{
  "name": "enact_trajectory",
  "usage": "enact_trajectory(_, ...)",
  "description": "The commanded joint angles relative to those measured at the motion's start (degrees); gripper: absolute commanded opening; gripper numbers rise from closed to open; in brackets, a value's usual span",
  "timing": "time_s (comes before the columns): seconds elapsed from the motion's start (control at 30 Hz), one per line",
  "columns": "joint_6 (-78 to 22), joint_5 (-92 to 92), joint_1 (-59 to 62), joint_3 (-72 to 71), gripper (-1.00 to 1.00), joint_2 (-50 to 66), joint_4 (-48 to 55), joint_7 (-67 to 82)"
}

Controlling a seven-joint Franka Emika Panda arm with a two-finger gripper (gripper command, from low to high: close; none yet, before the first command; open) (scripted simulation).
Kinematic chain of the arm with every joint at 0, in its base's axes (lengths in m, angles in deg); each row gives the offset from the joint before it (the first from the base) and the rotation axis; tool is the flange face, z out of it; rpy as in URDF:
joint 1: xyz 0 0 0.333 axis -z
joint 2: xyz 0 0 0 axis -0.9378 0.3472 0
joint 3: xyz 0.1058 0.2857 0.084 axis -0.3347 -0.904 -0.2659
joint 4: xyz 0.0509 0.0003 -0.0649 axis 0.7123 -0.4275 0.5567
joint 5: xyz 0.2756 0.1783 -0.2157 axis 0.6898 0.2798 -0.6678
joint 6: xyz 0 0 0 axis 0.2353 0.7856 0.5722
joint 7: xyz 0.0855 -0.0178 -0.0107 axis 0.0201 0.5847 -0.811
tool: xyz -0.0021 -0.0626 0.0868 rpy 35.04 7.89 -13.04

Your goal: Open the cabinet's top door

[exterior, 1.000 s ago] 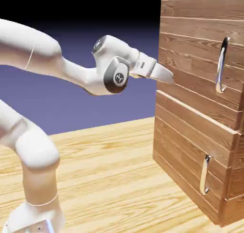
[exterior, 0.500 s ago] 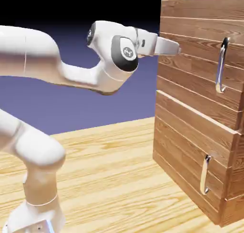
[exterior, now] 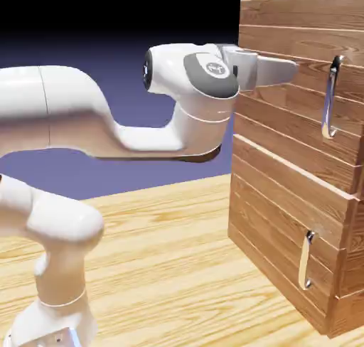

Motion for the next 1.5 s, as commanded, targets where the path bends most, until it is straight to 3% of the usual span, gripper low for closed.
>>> enact_trajectory(0.0,0.13,-2.5,-0.96,1.23,0.0,-0.44,0.73,-1.62)
enact_trajectory(0.27,1.2,-22.43,-8.67,11.08,0.0,-4.0,6.6,-14.53)
enact_trajectory(0.47,-1.29,-24.05,-19.55,16.5,0.0,-3.09,13.61,-14.36)
enact_trajectory(0.5,-1.29,-24.05,-19.55,16.5,-1.0,-3.09,13.61,-14.36)
enact_trajectory(1.0,-19.71,-19.18,9.52,-6.33,-1.0,-9.61,-12.57,-19.32)
enact_trajectory(1.47,-36.88,6.99,32.2,-34.88,-1.0,-24.19,-33.49,-13.89)
